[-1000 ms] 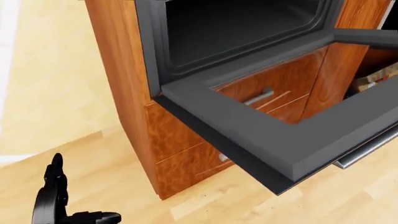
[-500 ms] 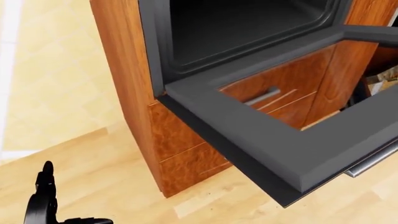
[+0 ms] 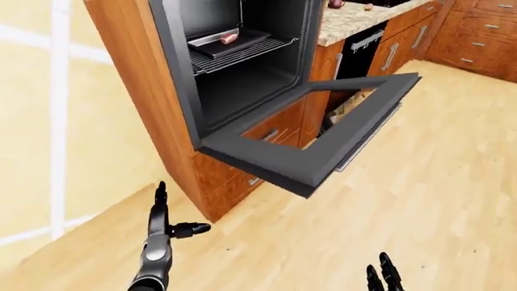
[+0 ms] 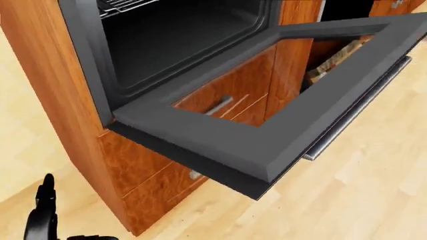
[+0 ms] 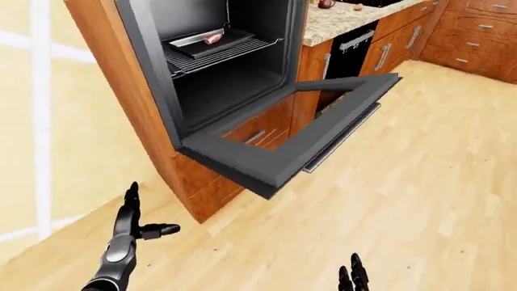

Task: Close the oven door.

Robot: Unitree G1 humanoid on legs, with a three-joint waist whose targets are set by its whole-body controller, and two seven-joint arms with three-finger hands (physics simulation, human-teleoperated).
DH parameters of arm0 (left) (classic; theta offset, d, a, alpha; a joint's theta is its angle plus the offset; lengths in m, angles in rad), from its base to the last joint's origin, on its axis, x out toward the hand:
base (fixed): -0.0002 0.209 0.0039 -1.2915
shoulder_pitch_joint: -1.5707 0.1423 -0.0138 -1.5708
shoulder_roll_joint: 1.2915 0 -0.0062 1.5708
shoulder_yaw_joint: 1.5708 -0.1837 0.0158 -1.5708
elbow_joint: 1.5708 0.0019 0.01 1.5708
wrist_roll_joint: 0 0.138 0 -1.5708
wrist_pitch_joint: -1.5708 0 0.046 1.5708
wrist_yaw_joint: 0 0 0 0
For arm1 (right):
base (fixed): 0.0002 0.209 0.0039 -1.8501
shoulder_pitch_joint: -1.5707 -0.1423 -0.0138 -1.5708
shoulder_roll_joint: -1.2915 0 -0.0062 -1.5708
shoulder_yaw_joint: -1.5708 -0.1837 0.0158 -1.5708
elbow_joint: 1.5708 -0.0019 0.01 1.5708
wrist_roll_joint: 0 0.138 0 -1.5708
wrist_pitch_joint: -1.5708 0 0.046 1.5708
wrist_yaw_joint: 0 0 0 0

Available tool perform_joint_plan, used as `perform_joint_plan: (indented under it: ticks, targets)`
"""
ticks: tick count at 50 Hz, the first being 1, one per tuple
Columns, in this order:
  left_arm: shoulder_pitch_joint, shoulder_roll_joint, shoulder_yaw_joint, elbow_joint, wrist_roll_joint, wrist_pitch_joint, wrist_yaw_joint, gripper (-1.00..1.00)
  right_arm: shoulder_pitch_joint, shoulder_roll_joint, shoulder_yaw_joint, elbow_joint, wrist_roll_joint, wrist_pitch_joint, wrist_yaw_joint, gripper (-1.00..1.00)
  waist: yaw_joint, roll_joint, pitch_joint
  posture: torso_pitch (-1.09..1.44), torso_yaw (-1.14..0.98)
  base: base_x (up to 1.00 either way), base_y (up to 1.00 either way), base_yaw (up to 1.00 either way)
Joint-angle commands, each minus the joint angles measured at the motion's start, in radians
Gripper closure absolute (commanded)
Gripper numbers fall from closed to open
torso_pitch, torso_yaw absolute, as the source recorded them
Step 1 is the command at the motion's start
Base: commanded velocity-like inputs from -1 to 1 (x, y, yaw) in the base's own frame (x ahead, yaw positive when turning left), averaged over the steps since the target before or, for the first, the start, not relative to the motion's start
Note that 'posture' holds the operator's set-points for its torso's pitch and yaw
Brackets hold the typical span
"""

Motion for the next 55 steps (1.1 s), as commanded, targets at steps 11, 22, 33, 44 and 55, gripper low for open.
perform_joint_plan:
  ticks: [11,22,33,44,55]
  targets:
    - [-0.021,0.022,0.009,-0.023,-0.009,-0.018,0.011,-1.00,-0.015,0.000,0.005,-0.019,-0.002,-0.023,0.020,-1.00,0.000,-0.069,-0.013,0.00,0.00,-0.19,0.00,-1.00]
    - [-0.021,0.022,0.008,-0.025,-0.013,-0.018,0.009,-1.00,-0.018,0.001,0.002,-0.021,0.007,-0.012,0.029,-1.00,0.033,-0.007,-0.017,0.00,0.00,-0.18,0.00,-0.82]
    - [-0.017,0.022,0.007,-0.024,-0.012,-0.020,0.010,-1.00,-0.019,0.006,0.003,-0.021,0.010,0.015,0.055,-1.00,0.056,0.017,-0.022,0.00,0.00,0.00,0.00,0.00]
    - [-0.017,0.022,0.008,-0.022,-0.008,-0.019,0.013,-1.00,-0.022,0.006,0.003,-0.021,0.025,0.023,0.082,-1.00,0.052,-0.045,-0.022,0.00,0.00,0.00,0.00,0.00]
    - [-0.017,0.022,0.008,-0.021,-0.005,-0.017,0.015,-1.00,-0.021,0.006,0.009,-0.021,0.023,0.028,0.087,-1.00,0.050,-0.034,-0.039,0.00,0.00,0.00,0.00,0.00]
